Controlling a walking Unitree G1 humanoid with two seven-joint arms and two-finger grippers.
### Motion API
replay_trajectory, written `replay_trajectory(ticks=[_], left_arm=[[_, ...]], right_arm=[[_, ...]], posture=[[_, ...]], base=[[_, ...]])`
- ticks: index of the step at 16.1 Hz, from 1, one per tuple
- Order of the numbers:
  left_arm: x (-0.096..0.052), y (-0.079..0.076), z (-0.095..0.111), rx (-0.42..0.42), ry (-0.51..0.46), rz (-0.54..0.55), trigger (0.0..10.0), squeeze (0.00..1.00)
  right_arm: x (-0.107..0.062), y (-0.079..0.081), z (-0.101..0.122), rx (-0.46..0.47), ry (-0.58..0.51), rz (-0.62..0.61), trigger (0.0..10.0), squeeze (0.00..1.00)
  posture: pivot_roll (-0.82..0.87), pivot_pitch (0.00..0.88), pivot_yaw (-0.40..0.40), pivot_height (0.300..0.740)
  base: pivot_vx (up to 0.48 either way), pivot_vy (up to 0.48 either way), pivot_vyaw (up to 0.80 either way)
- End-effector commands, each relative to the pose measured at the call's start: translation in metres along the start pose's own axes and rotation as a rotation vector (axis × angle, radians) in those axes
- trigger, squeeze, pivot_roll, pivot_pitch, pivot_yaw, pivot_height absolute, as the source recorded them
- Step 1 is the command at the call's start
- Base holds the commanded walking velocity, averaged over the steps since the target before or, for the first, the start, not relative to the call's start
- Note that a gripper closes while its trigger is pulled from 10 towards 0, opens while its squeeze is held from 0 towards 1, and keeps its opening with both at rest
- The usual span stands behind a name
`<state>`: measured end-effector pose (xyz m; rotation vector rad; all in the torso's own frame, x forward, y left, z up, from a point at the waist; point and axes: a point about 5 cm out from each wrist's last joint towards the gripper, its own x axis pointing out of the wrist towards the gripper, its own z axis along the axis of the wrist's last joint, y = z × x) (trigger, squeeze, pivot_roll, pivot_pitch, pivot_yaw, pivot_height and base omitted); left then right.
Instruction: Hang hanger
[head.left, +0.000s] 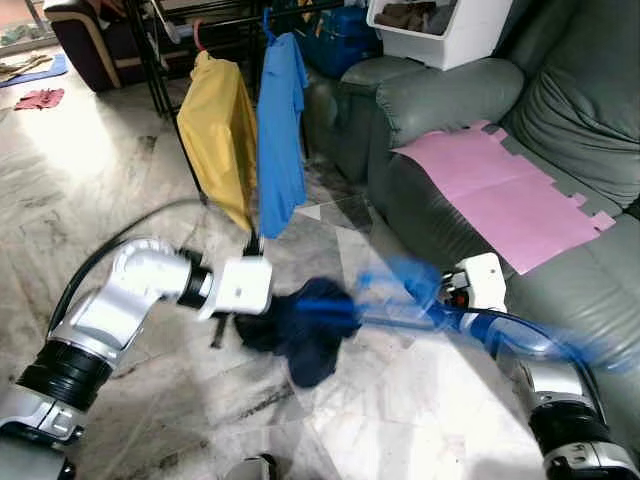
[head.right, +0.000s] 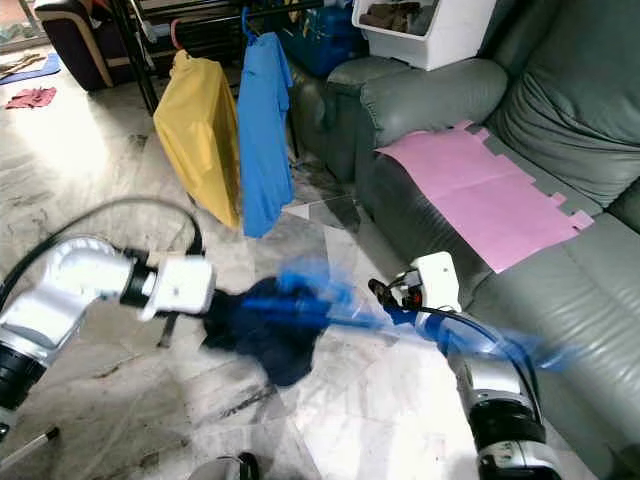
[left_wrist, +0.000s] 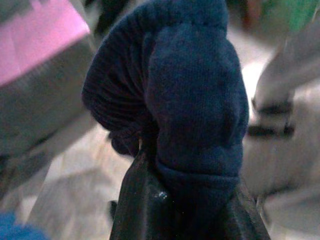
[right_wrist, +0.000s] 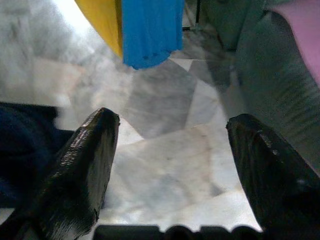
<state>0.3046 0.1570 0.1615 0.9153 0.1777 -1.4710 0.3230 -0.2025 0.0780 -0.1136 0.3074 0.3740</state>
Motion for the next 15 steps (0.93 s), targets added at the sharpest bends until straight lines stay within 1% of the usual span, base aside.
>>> replay_trajectory(ticks=[1,2,3,4,5,6,7,8,9,10,11,12,15], left_arm=[[-0.003,0.003,-0.001,0.056,0.039,0.012,0.0,0.0],[-0.004,0.005,-0.002,0.091,0.069,0.004,0.0,0.0],[-0.004,0.009,-0.002,0.135,0.093,-0.004,0.0,0.0],[-0.005,0.017,0.003,0.184,0.076,0.008,0.0,0.0],[-0.005,0.022,0.008,0.216,0.051,0.028,0.0,0.0],[-0.006,0.028,0.016,0.246,0.001,0.057,0.0,0.0],[-0.006,0.033,0.023,0.256,-0.058,0.084,0.0,0.0],[-0.006,0.037,0.03,0.267,-0.104,0.109,0.0,0.0],[-0.006,0.039,0.033,0.271,-0.13,0.118,0.0,0.0],[-0.005,0.041,0.037,0.264,-0.16,0.116,0.0,0.0],[-0.004,0.041,0.04,0.269,-0.175,0.118,0.0,0.0],[-0.001,0.039,0.047,0.282,-0.216,0.103,0.0,0.0],[0.001,0.034,0.057,0.306,-0.277,0.046,0.0,0.0]], right_arm=[[-0.002,0.0,0.005,-0.081,-0.001,-0.005,10.0,0.0],[-0.003,0.003,0.008,-0.119,-0.003,0.037,10.0,0.0],[-0.004,0.008,0.011,-0.136,-0.038,0.098,10.0,0.0],[-0.005,0.012,0.013,-0.136,-0.077,0.126,10.0,0.0],[-0.006,0.015,0.013,-0.111,-0.092,0.156,10.0,0.0],[-0.007,0.021,0.015,-0.09,-0.118,0.214,10.0,0.0],[-0.008,0.027,0.018,-0.06,-0.141,0.263,10.0,0.0],[-0.008,0.033,0.022,0.027,-0.162,0.323,10.0,0.0],[-0.008,0.036,0.025,0.065,-0.18,0.357,10.0,0.0],[-0.008,0.043,0.026,0.085,-0.185,0.42,10.0,0.0],[-0.008,0.046,0.026,0.082,-0.184,0.442,10.0,0.0],[-0.009,0.053,0.025,0.094,-0.17,0.502,10.0,0.0],[-0.01,0.056,0.025,0.117,-0.151,0.545,10.0,0.0]], posture=[[0.05,0.099,0.004,0.74],[0.04,0.1,0.004,0.74],[0.04,0.097,0.003,0.74],[0.04,0.095,0.004,0.74],[0.04,0.094,0.005,0.74],[0.04,0.093,0.006,0.74],[0.05,0.092,0.006,0.74],[0.05,0.091,0.006,0.74],[0.05,0.087,0.007,0.74],[0.05,0.085,0.008,0.74],[0.05,0.085,0.008,0.74],[0.05,0.085,0.007,0.74],[0.06,0.082,0.006,0.74]], base=[[0.0,0.0,0.0],[0.0,0.0,0.0],[0.0,0.0,0.0],[0.0,0.0,0.0],[0.0,0.0,0.0],[0.0,0.0,0.0],[0.0,0.0,0.0],[0.0,0.0,0.0],[0.0,0.0,0.0],[0.0,0.0,0.0],[0.0,0.0,0.0],[0.0,0.0,0.0],[0.0,0.0,0.0]])
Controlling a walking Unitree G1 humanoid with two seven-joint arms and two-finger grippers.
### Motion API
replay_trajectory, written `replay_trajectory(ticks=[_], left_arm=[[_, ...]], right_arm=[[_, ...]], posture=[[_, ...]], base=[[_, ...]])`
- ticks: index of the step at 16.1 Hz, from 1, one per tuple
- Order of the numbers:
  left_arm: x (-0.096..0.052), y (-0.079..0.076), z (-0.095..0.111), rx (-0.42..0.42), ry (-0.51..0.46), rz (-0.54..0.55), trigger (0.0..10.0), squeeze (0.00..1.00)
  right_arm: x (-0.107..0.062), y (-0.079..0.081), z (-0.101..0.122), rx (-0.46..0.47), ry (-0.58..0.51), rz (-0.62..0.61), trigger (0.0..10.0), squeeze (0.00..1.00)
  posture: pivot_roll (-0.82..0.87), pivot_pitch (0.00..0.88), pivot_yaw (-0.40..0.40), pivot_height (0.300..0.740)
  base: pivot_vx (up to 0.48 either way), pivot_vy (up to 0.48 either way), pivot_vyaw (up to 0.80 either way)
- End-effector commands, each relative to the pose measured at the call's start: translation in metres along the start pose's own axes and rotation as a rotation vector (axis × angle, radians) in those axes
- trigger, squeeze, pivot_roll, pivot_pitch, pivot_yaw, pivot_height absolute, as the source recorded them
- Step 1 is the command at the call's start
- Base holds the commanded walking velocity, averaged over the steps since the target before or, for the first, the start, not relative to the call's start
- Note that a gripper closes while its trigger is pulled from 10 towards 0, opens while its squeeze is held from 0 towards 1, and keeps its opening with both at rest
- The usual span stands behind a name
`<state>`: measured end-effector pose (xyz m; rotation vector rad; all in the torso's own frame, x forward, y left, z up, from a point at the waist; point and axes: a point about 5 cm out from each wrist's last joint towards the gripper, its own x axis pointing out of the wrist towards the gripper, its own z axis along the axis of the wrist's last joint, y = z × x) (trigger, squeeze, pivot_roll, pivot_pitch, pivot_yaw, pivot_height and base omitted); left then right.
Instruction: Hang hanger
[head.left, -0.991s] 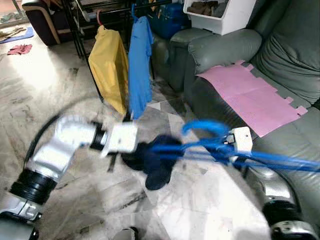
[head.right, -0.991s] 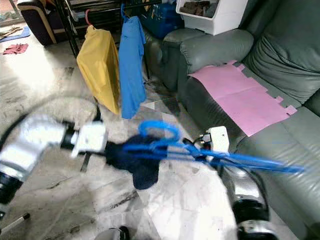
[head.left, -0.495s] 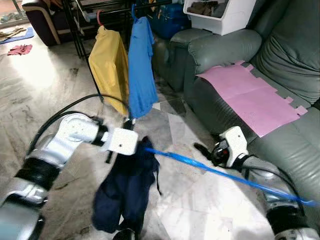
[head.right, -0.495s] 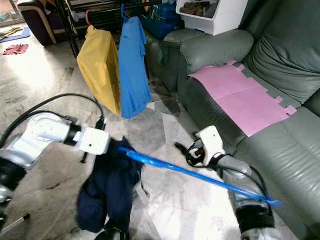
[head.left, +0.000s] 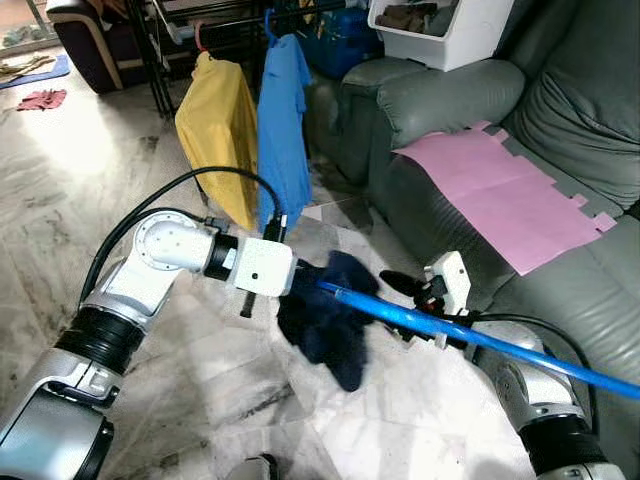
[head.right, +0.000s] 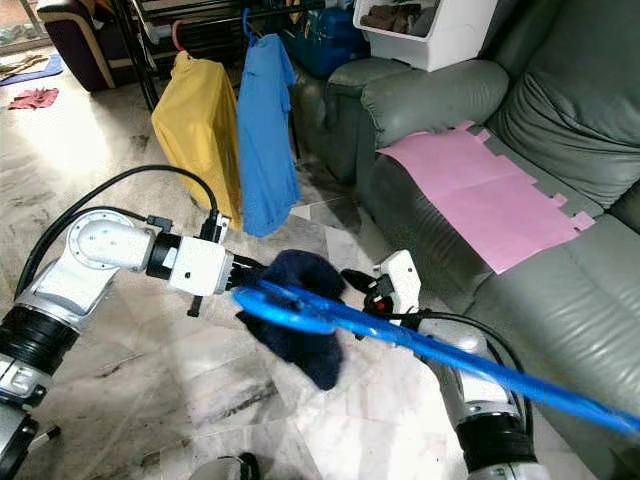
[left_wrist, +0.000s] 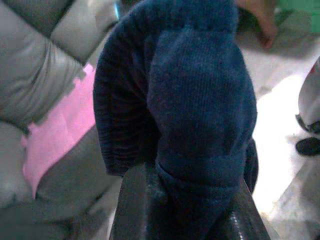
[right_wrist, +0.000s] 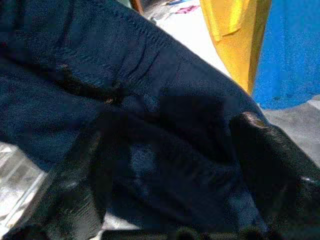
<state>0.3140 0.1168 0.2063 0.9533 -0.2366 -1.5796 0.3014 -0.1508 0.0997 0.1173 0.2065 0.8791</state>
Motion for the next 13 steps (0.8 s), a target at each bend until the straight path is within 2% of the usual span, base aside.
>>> replay_trajectory(ticks=[1,3,5,6,8,9,10,13], left_arm=[[-0.001,0.002,0.006,0.016,-0.034,-0.001,0.0,0.0],[0.0,-0.006,0.003,0.021,-0.021,-0.056,0.0,0.0],[0.002,-0.006,0.009,0.031,-0.047,-0.066,0.0,0.0],[0.004,0.001,0.02,0.068,-0.086,-0.056,0.0,0.0],[0.007,0.009,0.034,0.07,-0.15,-0.035,0.0,0.0],[0.008,0.009,0.036,0.078,-0.152,-0.043,0.0,0.0],[0.007,0.005,0.03,0.085,-0.121,-0.065,0.0,0.0],[0.007,-0.001,0.025,0.074,-0.1,-0.083,0.0,0.0]], right_arm=[[0.0,0.003,0.002,0.0,0.001,0.023,10.0,0.0],[-0.001,0.002,0.005,0.026,-0.016,0.032,10.0,0.0],[-0.001,0.002,0.003,0.062,-0.012,0.032,10.0,0.0],[0.0,0.002,-0.005,0.115,-0.002,0.03,10.0,0.0],[0.004,0.001,-0.011,0.169,-0.019,0.002,10.0,0.0],[0.005,0.001,-0.008,0.196,-0.046,-0.002,10.0,0.0],[0.009,0.003,0.006,0.223,-0.104,0.03,10.0,0.0],[0.013,0.004,0.023,0.227,-0.151,0.071,10.0,0.0]], posture=[[0.06,0.082,0.006,0.74],[0.06,0.081,0.007,0.74],[0.05,0.082,0.007,0.74],[0.06,0.082,0.004,0.74],[0.06,0.081,0.002,0.74],[0.07,0.082,0.001,0.74],[0.07,0.081,0.002,0.74],[0.07,0.082,0.004,0.74]], base=[[0.0,0.0,0.0],[0.0,0.0,0.0],[0.0,0.0,0.0],[0.0,0.0,0.0],[0.0,0.0,0.0],[0.0,0.0,0.0],[0.0,0.0,0.0],[0.0,0.0,0.0]])
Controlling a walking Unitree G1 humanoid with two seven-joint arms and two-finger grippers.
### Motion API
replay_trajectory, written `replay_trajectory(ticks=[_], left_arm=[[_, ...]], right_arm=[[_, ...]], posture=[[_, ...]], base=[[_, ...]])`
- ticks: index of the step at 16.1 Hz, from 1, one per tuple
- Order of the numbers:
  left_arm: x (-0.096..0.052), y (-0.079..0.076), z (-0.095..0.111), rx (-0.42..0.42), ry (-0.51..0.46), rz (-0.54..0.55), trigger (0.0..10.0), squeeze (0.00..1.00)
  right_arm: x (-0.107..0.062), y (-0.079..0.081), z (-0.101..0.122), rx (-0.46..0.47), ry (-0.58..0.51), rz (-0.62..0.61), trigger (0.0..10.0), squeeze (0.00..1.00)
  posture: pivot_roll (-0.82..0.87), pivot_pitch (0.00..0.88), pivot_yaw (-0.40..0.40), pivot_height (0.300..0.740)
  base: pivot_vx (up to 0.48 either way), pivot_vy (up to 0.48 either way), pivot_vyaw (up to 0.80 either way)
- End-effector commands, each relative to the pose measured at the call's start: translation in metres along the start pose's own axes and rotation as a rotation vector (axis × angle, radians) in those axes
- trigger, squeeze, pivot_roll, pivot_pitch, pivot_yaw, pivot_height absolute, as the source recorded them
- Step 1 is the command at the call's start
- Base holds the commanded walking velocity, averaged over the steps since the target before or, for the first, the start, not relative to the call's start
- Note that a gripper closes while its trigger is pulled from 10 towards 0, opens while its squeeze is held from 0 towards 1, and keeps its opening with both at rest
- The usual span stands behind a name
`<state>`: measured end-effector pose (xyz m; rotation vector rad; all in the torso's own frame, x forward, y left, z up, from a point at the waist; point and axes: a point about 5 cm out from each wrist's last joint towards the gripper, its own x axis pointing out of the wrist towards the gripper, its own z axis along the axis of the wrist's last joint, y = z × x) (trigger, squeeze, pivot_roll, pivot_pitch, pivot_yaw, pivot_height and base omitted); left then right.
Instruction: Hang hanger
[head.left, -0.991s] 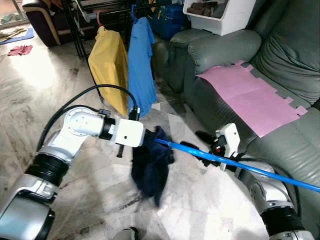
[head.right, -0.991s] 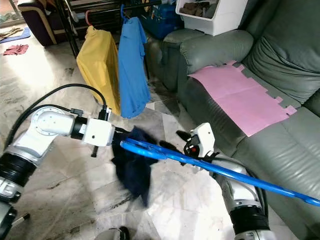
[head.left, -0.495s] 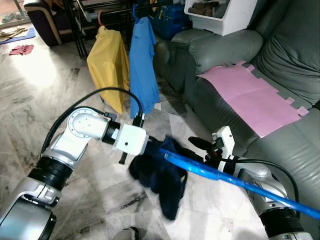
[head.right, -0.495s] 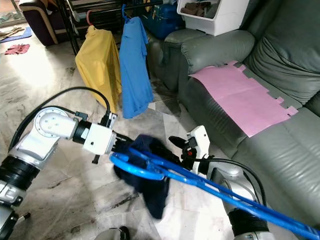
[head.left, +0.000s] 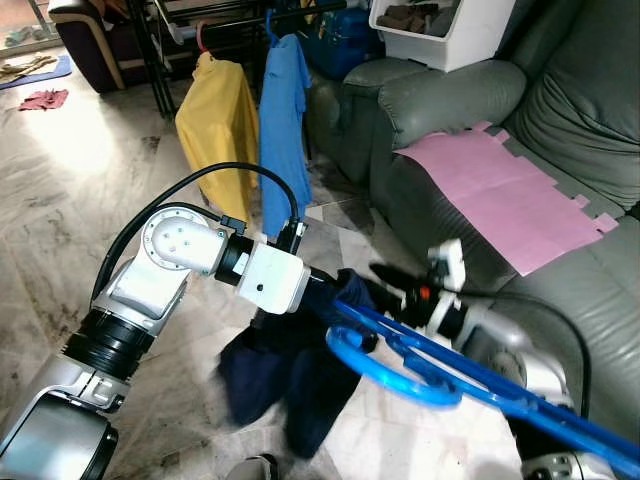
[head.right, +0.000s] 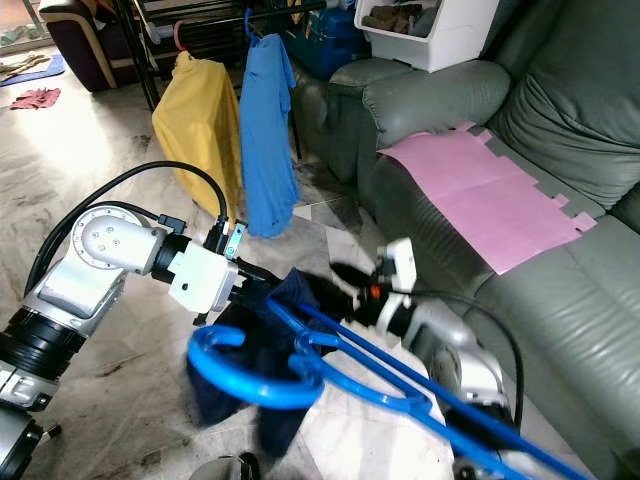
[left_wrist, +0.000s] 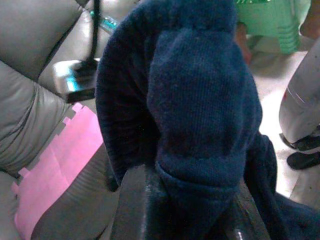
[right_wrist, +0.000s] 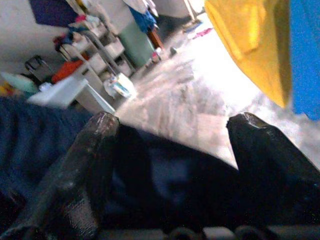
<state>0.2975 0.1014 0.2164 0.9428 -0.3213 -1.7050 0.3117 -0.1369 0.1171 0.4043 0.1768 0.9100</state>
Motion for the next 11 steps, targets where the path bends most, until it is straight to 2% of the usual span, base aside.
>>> replay_trajectory(ticks=[1,4,6,10,11], left_arm=[[0.0,-0.003,0.0,0.017,0.007,-0.015,0.0,0.0],[0.007,-0.003,0.002,0.034,-0.008,-0.011,0.0,0.0],[0.005,-0.001,-0.001,0.052,0.019,-0.006,0.0,0.0],[-0.004,0.003,-0.01,0.054,0.083,0.029,0.0,0.0],[-0.007,0.0,-0.016,0.045,0.104,0.026,0.1,0.0]], right_arm=[[0.002,0.004,0.011,0.004,-0.033,0.032,10.0,0.0],[0.0,0.013,-0.004,0.061,0.042,0.126,10.0,0.0],[-0.006,0.017,-0.012,0.071,0.081,0.151,10.0,0.0],[-0.021,0.009,-0.016,0.076,0.097,0.091,10.0,0.0],[-0.024,0.003,-0.016,0.043,0.098,0.037,10.0,0.0]], posture=[[0.07,0.082,0.003,0.74],[0.07,0.085,0.0,0.74],[0.07,0.086,0.0,0.74],[0.07,0.089,0.005,0.74],[0.07,0.089,0.011,0.74]], base=[[0.0,0.0,0.0],[0.0,0.0,0.0],[0.0,0.0,0.0],[0.0,0.0,0.0],[0.0,0.0,0.0]])
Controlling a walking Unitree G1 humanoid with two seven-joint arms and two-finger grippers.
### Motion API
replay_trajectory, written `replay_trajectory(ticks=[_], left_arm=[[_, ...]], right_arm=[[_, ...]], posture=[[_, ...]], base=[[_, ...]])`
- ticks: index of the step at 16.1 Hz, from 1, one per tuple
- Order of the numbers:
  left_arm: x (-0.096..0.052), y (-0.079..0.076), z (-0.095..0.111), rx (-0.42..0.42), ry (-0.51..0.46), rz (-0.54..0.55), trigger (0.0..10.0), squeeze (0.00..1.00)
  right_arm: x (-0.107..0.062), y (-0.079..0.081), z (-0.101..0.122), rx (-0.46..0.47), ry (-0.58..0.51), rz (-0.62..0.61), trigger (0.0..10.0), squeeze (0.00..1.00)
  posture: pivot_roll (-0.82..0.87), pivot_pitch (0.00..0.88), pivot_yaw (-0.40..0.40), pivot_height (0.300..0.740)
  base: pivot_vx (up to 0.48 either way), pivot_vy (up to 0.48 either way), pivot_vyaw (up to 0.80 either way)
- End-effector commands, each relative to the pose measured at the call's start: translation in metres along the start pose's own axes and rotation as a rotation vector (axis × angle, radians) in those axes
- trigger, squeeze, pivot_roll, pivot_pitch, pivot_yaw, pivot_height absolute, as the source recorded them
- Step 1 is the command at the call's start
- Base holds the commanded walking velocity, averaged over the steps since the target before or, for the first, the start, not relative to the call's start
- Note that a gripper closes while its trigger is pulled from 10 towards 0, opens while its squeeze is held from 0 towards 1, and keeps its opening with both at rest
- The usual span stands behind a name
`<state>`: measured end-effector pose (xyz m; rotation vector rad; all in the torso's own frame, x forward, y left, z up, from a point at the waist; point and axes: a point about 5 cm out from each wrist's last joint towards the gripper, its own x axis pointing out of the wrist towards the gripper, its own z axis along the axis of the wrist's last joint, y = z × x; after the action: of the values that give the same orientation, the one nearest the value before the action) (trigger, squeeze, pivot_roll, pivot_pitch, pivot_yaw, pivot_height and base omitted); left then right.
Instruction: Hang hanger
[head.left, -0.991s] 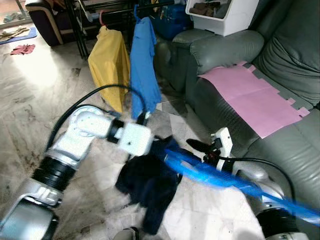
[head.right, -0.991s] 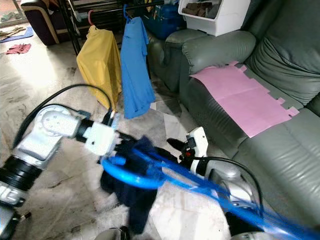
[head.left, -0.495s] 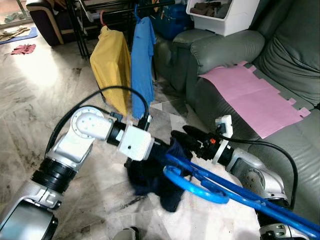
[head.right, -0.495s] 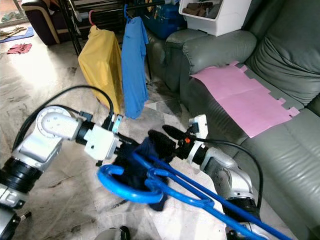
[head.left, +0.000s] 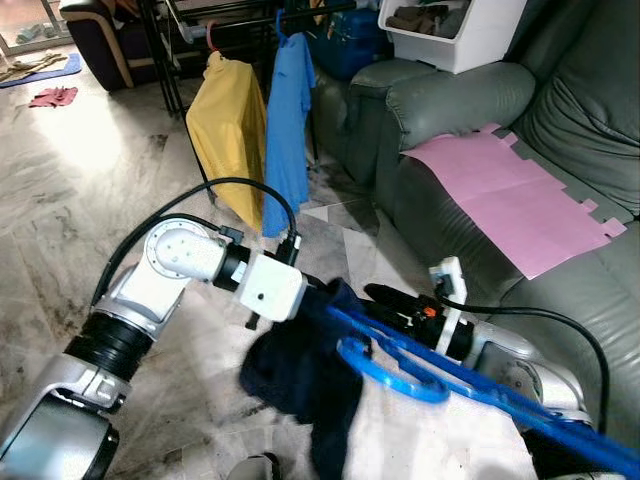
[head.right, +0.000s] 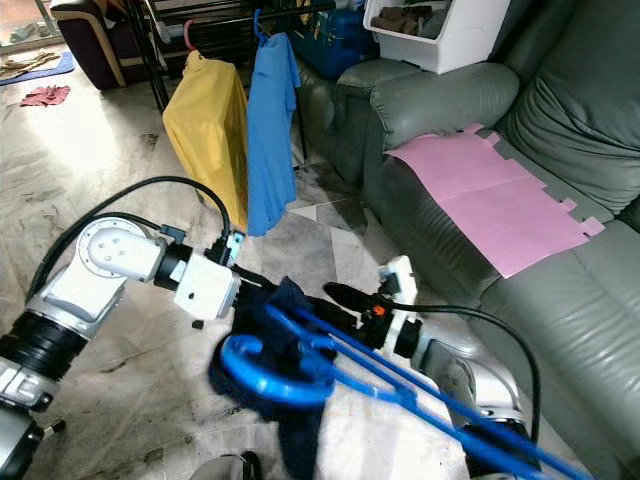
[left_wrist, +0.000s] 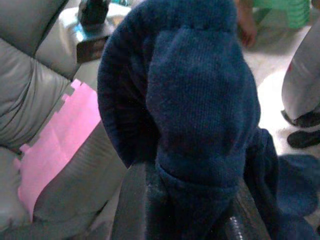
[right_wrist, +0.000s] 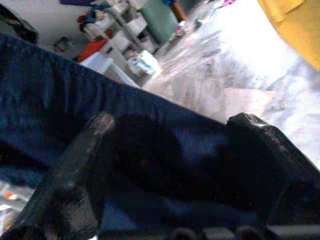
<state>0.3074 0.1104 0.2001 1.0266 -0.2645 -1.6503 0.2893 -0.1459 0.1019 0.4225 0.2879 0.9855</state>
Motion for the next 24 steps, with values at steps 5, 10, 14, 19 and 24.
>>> replay_trajectory(ticks=[5,10,14,19,24], left_arm=[[-0.008,0.008,0.006,0.057,-0.001,0.031,0.0,0.0],[-0.002,0.022,0.034,0.133,-0.112,0.067,0.0,0.0],[-0.001,0.031,0.066,0.069,-0.274,0.096,0.0,0.0],[-0.013,0.047,0.083,0.005,-0.336,0.172,0.0,0.0],[-0.017,0.04,0.062,-0.03,-0.243,0.182,0.0,0.0]], right_arm=[[0.0,0.0,-0.003,-0.021,0.013,-0.012,10.0,0.0],[0.01,-0.003,-0.019,0.008,0.053,-0.018,10.0,0.0],[0.007,-0.032,-0.036,-0.052,0.147,-0.292,10.0,0.0],[-0.02,-0.066,-0.05,-0.032,0.22,-0.659,10.0,0.0],[-0.03,-0.073,-0.044,-0.112,0.206,-0.724,10.0,0.0]], posture=[[0.07,0.09,0.012,0.74],[0.09,0.09,0.006,0.74],[0.1,0.09,0.0,0.74],[0.1,0.091,-0.002,0.74],[0.1,0.088,-0.002,0.74]], base=[[0.0,0.0,0.0],[0.0,0.0,0.0],[0.0,0.0,0.0],[0.0,0.0,0.0],[0.0,0.0,0.0]])
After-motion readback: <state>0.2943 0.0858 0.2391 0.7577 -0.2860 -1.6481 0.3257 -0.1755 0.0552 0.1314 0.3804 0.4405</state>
